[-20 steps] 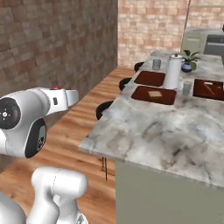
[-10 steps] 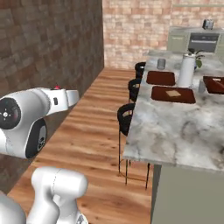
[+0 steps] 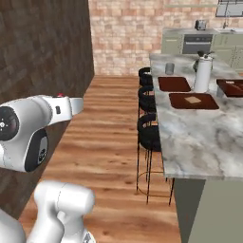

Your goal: Take the cupcakes from the fridge and place them on the empty tray on the dining counter.

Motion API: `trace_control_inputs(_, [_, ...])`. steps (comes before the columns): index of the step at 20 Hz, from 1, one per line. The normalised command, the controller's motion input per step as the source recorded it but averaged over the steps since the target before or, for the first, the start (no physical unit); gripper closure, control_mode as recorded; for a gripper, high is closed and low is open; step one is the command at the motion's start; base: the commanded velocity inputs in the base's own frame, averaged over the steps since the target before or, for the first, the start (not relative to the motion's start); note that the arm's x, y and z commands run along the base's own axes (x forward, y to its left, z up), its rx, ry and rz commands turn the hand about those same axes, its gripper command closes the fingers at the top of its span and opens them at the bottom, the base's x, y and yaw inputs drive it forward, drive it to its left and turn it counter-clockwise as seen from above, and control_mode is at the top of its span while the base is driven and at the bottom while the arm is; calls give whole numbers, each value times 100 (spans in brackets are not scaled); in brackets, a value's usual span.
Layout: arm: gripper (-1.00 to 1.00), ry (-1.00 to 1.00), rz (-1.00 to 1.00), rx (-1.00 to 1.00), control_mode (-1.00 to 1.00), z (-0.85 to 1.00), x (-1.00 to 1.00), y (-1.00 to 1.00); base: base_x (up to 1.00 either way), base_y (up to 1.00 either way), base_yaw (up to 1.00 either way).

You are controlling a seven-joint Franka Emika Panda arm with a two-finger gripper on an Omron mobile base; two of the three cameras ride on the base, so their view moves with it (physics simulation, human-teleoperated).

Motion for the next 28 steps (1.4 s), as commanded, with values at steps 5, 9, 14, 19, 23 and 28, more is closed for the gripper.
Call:
trace_control_inputs(5, [100, 0, 0, 0, 100, 0, 0, 0, 87, 21, -28])
trace_control_inputs(9, [100, 0, 0, 0, 100, 0, 0, 0, 100, 36, -24])
trace_control_inputs(14, [100, 0, 0, 0, 100, 0, 0, 0, 96, 58, -24])
trace_control_inputs(19, [100, 0, 0, 0, 100, 0, 0, 0, 77, 69, -27])
trace_control_inputs(23, [100, 0, 0, 0, 100, 0, 0, 0, 67, 65, -32])
trace_control_inputs(28, [100, 0, 0, 0, 100, 0, 0, 0, 68, 54, -39])
